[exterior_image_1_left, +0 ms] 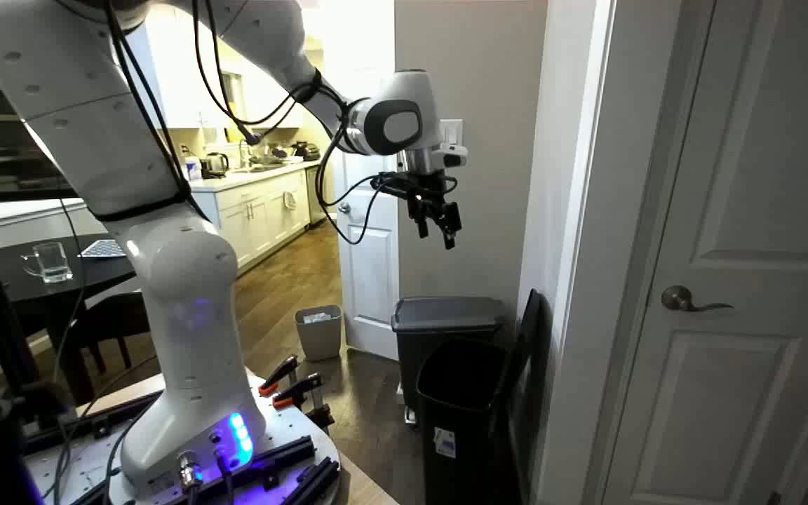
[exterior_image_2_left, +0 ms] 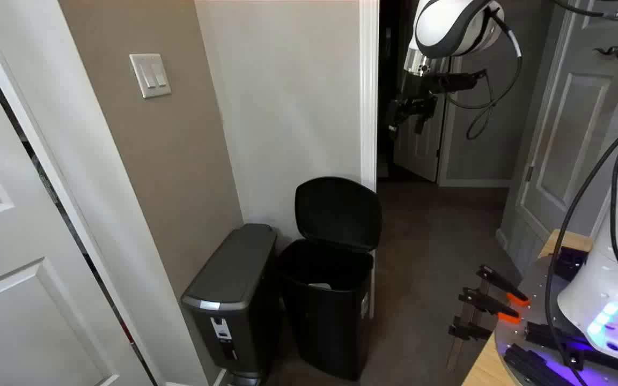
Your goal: Close the black bin.
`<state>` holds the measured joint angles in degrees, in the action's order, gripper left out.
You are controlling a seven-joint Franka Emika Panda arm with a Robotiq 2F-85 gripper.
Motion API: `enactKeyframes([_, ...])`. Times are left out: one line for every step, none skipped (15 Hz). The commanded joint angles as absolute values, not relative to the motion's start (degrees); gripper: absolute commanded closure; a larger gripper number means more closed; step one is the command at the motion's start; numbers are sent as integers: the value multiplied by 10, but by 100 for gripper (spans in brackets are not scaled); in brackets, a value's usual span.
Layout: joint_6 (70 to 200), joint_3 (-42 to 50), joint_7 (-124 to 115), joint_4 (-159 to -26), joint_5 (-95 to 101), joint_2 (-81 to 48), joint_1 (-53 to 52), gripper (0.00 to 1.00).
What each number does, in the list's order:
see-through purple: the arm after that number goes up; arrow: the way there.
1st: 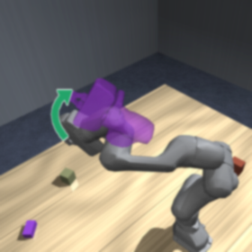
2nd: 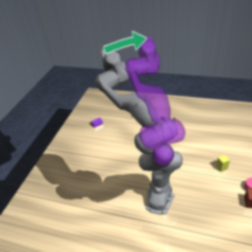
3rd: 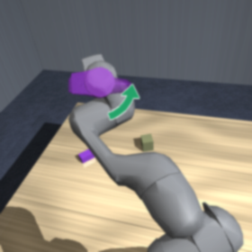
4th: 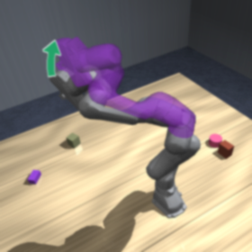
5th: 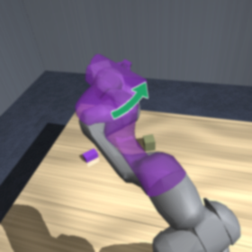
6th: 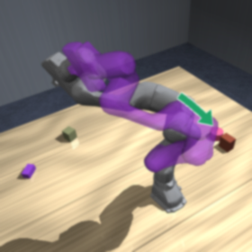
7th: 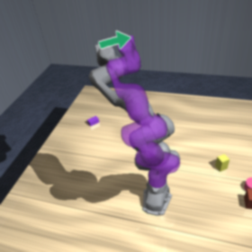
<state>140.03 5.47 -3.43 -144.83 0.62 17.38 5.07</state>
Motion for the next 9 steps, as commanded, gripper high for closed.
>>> enactKeyframes([1399, 51, -33, -1448, 4, 174, 54, 0])
enactKeyframes([1399, 51, -33, -1448, 4, 174, 54, 0])
enactKeyframes([1399, 51, -33, -1448, 5, 174, 54, 0])
enactKeyframes([1399, 51, -33, -1448, 5, 174, 54, 0])
enactKeyframes([1399, 51, -33, -1448, 5, 174, 54, 0])
enactKeyframes([1402, 51, -29, -1451, 7, 171, 54, 0])
enactKeyframes([1405, 53, -25, -1444, 5, 159, 54, 0])
enactKeyframes([1408, 57, -21, -1436, 0, 147, 53, 0])
enactKeyframes([1422, 60, -23, -1417, 0, 118, 56, 0])
